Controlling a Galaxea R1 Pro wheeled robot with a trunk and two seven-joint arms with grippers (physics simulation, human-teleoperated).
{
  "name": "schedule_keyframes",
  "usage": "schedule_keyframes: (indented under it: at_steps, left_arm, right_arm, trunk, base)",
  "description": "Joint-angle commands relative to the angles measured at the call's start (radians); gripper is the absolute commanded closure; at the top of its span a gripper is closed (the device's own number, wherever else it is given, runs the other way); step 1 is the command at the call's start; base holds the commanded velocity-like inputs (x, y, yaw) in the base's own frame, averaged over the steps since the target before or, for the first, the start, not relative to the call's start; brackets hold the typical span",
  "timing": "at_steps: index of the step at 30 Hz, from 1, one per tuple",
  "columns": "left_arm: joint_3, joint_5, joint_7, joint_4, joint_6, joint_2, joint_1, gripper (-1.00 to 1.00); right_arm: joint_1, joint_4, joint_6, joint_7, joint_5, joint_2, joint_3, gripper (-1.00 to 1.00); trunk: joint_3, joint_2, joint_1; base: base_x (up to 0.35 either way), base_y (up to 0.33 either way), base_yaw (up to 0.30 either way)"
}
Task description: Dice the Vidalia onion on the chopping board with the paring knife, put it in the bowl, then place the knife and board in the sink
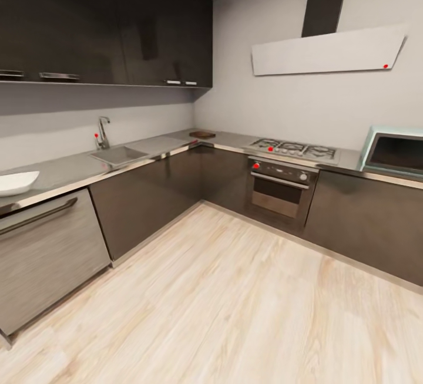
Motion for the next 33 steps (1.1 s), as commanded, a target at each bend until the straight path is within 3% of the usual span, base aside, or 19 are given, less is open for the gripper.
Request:
schedule_keyframes:
  at_steps: [1,33]
  left_arm:
    - [0.001,0.001,0.0,-0.001,-0.001,0.0,0.0,-1.0]
    - [0.001,0.001,0.0,-0.001,-0.001,0.0,0.0,-1.0]
  right_arm:
    - [0.0,0.001,-0.003,0.0,0.001,0.0,0.0,-1.0]
    - [0.0,0.001,-0.003,0.001,0.003,-0.001,0.002,-1.0]
  trunk:
    - [-0.001,0.0,0.001]
    - [-0.001,0.0,0.001]
  base:
    - [0.345,0.0,0.0]
    - [0.345,0.0,0.0]
